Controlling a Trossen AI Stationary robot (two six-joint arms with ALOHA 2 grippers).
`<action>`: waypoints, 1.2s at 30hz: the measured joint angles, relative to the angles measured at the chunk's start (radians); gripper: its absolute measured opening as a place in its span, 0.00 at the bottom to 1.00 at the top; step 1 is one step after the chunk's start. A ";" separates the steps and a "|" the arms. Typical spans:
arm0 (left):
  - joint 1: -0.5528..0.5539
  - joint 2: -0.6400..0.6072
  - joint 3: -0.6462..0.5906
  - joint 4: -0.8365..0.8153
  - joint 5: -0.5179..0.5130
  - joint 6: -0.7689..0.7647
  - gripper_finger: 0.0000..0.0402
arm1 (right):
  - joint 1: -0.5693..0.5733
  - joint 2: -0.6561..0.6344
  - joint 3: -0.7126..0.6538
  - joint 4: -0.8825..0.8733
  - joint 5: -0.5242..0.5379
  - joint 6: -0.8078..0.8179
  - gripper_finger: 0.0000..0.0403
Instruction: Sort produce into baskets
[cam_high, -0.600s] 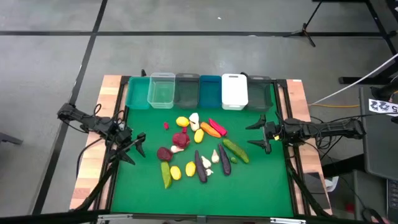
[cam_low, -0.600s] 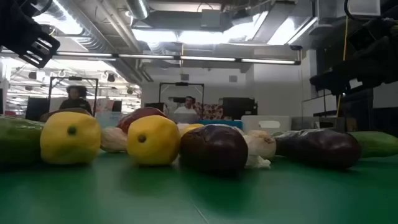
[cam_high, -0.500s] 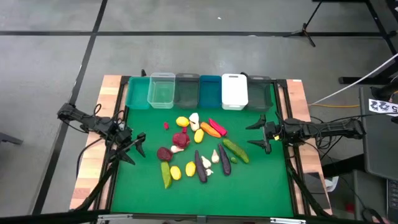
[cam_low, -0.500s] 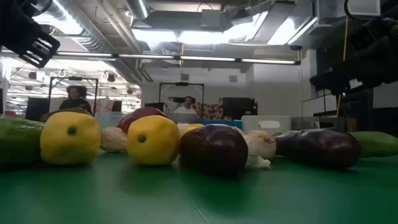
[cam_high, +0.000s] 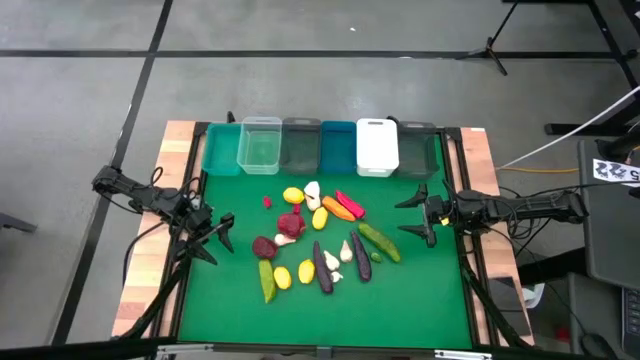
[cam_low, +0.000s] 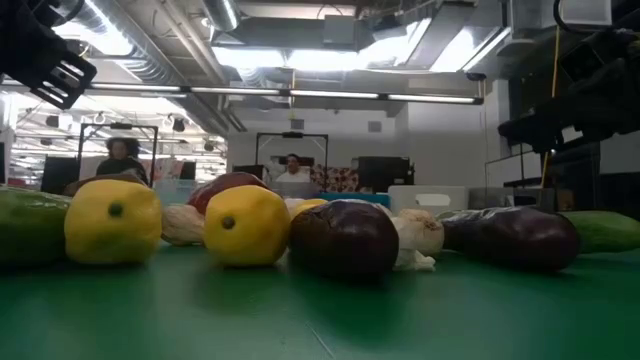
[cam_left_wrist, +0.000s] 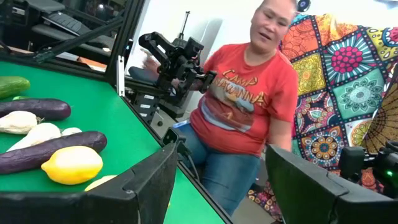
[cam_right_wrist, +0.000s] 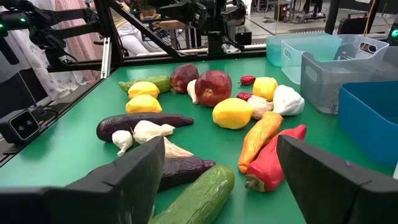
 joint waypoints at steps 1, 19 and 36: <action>0.000 0.000 0.000 0.000 0.000 0.000 0.60 | 0.000 0.000 0.000 0.000 0.000 0.000 0.77; 0.002 0.000 -0.001 0.018 -0.098 0.216 0.60 | 0.000 0.000 0.000 0.000 0.000 0.000 0.77; 0.001 0.000 0.000 0.360 -0.101 0.305 0.60 | 0.000 0.000 0.000 0.056 0.006 0.061 0.77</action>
